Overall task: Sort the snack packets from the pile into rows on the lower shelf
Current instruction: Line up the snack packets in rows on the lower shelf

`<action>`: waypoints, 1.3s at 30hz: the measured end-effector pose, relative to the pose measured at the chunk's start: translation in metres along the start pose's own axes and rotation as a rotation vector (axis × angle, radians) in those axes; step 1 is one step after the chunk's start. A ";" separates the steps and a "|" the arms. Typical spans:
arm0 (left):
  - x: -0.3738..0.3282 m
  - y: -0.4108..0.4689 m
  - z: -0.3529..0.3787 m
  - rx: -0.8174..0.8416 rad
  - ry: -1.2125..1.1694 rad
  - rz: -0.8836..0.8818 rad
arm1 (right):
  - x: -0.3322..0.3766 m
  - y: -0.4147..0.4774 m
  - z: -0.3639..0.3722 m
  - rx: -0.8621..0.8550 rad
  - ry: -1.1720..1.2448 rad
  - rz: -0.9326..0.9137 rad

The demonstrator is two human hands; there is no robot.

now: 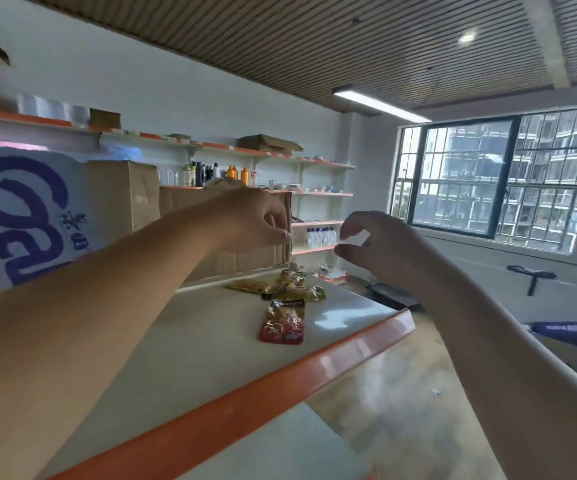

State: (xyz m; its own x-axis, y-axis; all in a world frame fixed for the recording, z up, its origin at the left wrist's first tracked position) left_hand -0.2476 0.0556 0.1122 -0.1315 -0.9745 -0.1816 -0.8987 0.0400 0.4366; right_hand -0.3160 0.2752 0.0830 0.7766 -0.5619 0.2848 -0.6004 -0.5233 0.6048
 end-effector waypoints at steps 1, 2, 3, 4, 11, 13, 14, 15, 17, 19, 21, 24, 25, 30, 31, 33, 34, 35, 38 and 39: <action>0.004 0.010 0.007 0.013 0.008 -0.024 | -0.009 0.010 0.007 0.022 0.019 -0.007; 0.008 0.016 0.013 0.029 0.014 -0.050 | -0.016 0.018 0.015 0.061 0.041 -0.008; 0.012 0.021 0.020 0.053 0.013 -0.083 | -0.022 0.027 0.023 0.122 0.051 -0.009; 0.017 0.028 0.029 0.090 0.016 -0.132 | -0.029 0.038 0.034 0.203 0.050 -0.016; 0.033 0.053 0.087 0.394 0.106 -0.451 | -0.060 0.096 0.101 0.671 -0.017 -0.253; 0.038 0.056 0.102 0.458 0.197 -0.526 | -0.060 0.108 0.121 0.771 -0.115 -0.340; 0.040 0.059 0.109 0.490 0.228 -0.569 | -0.060 0.116 0.130 0.827 -0.153 -0.377; 0.041 0.059 0.117 0.521 0.243 -0.583 | -0.060 0.120 0.138 0.880 -0.179 -0.400; 0.045 0.057 0.133 0.574 0.225 -0.576 | -0.057 0.129 0.151 0.950 -0.199 -0.453; 0.052 0.053 0.140 0.593 0.207 -0.592 | -0.052 0.131 0.159 0.967 -0.226 -0.512; 0.056 0.050 0.137 0.573 0.190 -0.651 | -0.050 0.129 0.167 0.943 -0.269 -0.569; 0.060 0.043 0.125 0.575 0.240 -0.736 | -0.051 0.122 0.173 0.914 -0.249 -0.578; 0.063 0.040 0.122 0.581 0.260 -0.757 | -0.052 0.121 0.171 0.906 -0.233 -0.575; 0.071 0.032 0.114 0.553 0.269 -0.821 | -0.056 0.120 0.169 0.883 -0.190 -0.571; 0.074 0.030 0.113 0.558 0.264 -0.815 | -0.056 0.119 0.170 0.884 -0.195 -0.573; 0.077 0.029 0.112 0.565 0.237 -0.808 | -0.057 0.118 0.168 0.881 -0.217 -0.576; 0.079 0.028 0.111 0.572 0.224 -0.809 | -0.058 0.118 0.168 0.878 -0.222 -0.576; 0.080 0.027 0.110 0.575 0.214 -0.809 | -0.059 0.118 0.167 0.869 -0.226 -0.577; 0.081 0.025 0.109 0.577 0.196 -0.805 | -0.063 0.121 0.162 0.783 -0.196 -0.574; 0.081 0.025 0.109 0.572 0.195 -0.802 | -0.065 0.123 0.160 0.755 -0.181 -0.563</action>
State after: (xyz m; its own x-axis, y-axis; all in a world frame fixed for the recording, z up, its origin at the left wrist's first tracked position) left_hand -0.3264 0.0018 0.0128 0.6260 -0.7770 -0.0663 -0.7644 -0.5945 -0.2496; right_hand -0.4703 0.1448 0.0198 0.9855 -0.1592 -0.0588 -0.1616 -0.9861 -0.0393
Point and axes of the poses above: each hand's wrist, its own y-axis towards the middle knuckle, its own z-axis out of the palm, x = y × z, the point moved 4 cm from there along y, towards the middle knuckle, and after that the axes turned 3 degrees about -z, right-handed, at the moved point
